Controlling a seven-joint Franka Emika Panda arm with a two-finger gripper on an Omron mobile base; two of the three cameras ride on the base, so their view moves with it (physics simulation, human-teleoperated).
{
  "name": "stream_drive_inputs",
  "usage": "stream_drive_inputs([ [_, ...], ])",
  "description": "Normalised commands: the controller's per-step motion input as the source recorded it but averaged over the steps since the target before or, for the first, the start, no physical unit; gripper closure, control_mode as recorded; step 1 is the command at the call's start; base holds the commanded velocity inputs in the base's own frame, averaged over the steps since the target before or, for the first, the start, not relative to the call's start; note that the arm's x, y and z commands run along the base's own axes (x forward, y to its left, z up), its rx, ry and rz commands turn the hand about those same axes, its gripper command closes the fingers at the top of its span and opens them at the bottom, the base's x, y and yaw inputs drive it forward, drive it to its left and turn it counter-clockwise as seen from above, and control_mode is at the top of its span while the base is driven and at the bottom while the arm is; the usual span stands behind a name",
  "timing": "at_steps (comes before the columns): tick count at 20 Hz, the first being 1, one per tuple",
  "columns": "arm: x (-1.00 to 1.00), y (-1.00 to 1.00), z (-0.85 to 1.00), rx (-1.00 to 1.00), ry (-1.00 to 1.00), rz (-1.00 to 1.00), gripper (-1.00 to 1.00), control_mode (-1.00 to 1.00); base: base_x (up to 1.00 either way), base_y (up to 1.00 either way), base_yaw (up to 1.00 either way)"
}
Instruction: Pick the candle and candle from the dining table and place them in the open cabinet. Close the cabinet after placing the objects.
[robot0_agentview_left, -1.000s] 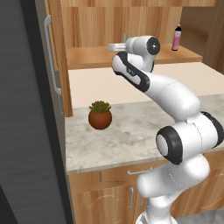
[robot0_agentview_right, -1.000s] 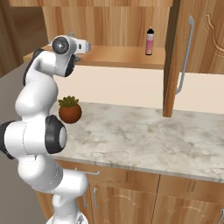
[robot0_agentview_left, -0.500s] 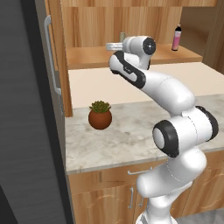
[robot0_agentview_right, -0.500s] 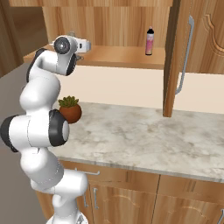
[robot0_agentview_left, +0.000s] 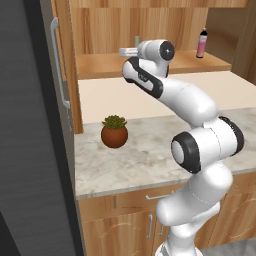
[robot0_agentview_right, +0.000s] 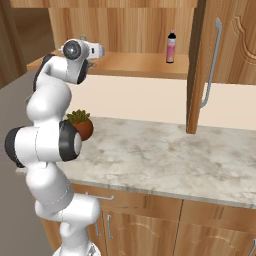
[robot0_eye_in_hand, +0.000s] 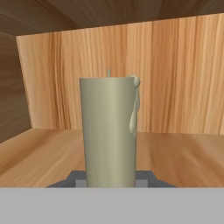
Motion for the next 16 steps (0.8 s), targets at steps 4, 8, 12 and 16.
stream_drive_inputs([
  [4, 0.29, 0.08, -0.17, 0.00, 0.00, 0.00, 1.00, -1.00, 0.00, 0.00, 0.00],
  [8, 0.29, 0.08, -0.16, 0.00, -0.06, 0.00, 1.00, -1.00, 0.00, 0.00, 0.00],
  [12, 0.24, 0.06, -0.18, 0.00, -0.06, 0.00, 1.00, -1.00, 0.00, 0.00, 0.00],
  [16, 0.23, 0.03, -0.18, 0.00, -0.02, 0.00, 1.00, -1.00, 0.00, 0.00, 0.00],
])
